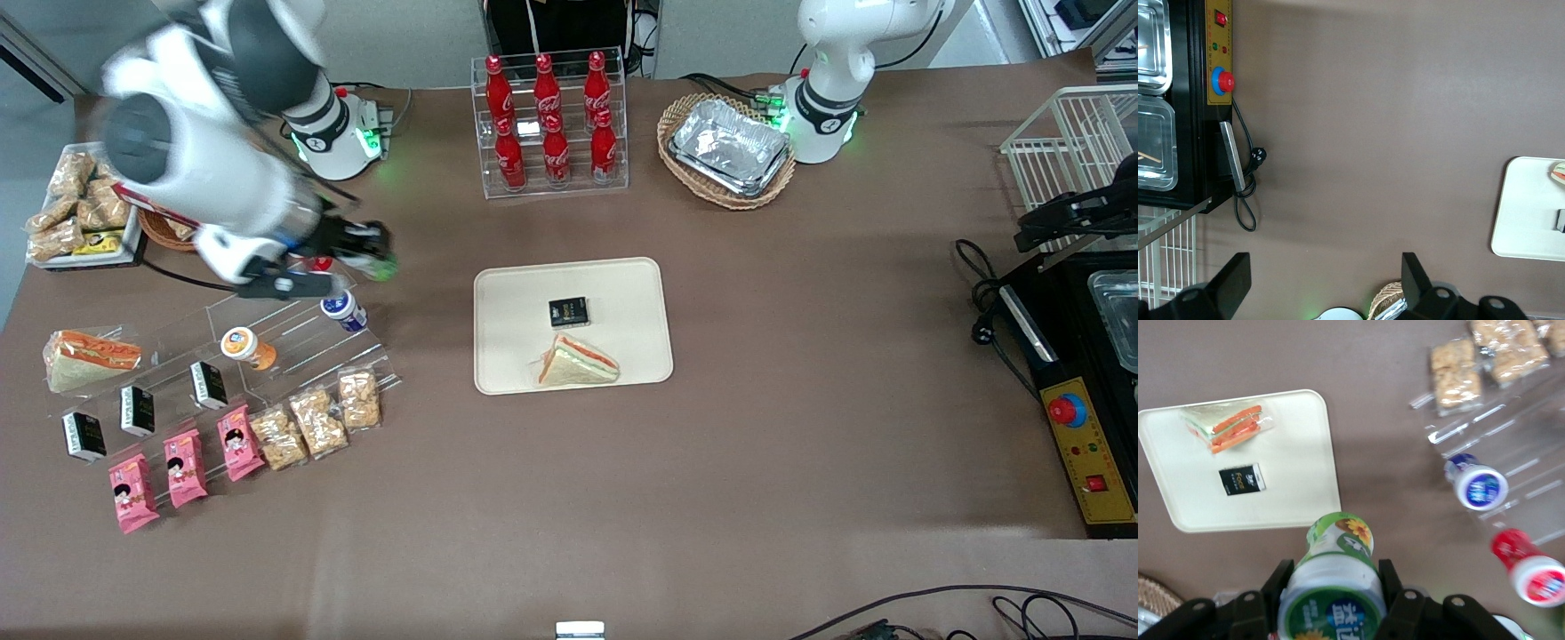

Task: Place green gum on tray
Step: 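Lift the green-labelled bottle and carry it over the cream tray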

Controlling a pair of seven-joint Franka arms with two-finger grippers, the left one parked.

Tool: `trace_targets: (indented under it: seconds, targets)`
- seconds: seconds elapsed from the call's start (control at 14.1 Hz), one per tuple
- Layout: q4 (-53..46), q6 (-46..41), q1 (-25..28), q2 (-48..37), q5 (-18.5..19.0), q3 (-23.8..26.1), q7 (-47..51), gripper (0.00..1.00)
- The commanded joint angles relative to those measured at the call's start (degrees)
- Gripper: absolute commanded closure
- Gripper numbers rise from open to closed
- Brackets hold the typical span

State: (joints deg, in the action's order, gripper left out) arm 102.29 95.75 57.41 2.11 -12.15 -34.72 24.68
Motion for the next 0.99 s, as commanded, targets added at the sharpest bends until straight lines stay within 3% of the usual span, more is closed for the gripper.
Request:
trace_targets:
  seconds: [0.0, 0.64, 0.92]
  targets:
    - [5.5, 12.6, 7.6, 4.7, -1.5, -0.8, 4.9, 0.61]
    - [11.3, 35.3, 16.9, 23.3, -11.0, -0.4, 6.6, 0.60]
    - [13.1, 39.6, 17.0, 25.2, -11.5, 1.6, 6.5, 0.60]
